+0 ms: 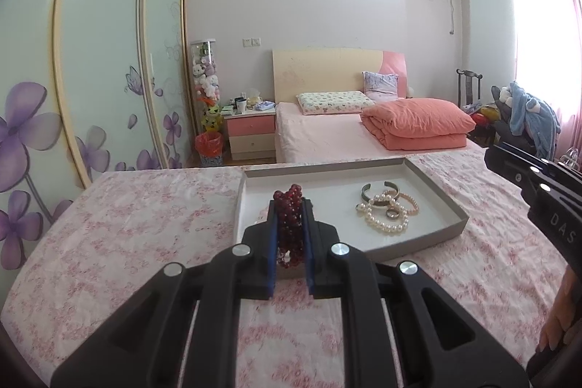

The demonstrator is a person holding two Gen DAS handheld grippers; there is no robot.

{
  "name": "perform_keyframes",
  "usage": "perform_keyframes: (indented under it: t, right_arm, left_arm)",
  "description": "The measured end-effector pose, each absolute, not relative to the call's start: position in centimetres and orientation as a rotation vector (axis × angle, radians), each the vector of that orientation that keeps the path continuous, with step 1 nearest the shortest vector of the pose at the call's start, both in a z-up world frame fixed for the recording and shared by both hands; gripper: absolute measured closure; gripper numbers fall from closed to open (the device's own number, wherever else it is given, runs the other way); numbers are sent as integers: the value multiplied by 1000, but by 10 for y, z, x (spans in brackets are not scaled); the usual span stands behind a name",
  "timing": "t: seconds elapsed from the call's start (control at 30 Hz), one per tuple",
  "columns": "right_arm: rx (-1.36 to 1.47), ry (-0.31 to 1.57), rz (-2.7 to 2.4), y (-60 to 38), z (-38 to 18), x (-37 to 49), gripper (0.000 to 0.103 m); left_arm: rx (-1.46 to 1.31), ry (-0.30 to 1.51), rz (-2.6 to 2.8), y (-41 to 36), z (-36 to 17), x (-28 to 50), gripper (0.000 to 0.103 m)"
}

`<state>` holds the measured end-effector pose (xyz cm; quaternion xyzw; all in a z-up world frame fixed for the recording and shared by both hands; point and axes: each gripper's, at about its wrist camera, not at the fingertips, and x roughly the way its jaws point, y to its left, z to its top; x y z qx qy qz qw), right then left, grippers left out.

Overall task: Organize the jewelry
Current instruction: 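Lift and carry the dark red necklace with the left while the right carries the earring to the tray, then open the left gripper in the tray while the right releases the earring there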

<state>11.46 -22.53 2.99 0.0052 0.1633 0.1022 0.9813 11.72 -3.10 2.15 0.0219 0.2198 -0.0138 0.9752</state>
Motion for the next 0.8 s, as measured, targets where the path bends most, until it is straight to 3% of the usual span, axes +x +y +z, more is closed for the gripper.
perform_keyframes:
  t: [0.33, 0.73, 0.8]
  right_arm:
    - [141, 490, 210, -235, 6, 211, 89]
    - [156, 595, 228, -227, -21, 243, 88]
    - [168, 602, 231, -230, -20, 241, 79]
  left_arm:
    - [-10, 531, -55, -32, 7, 203, 90]
    - [-23, 623, -109, -43, -22, 261, 89]
    - [-32, 618, -105, -40, -21, 262, 77]
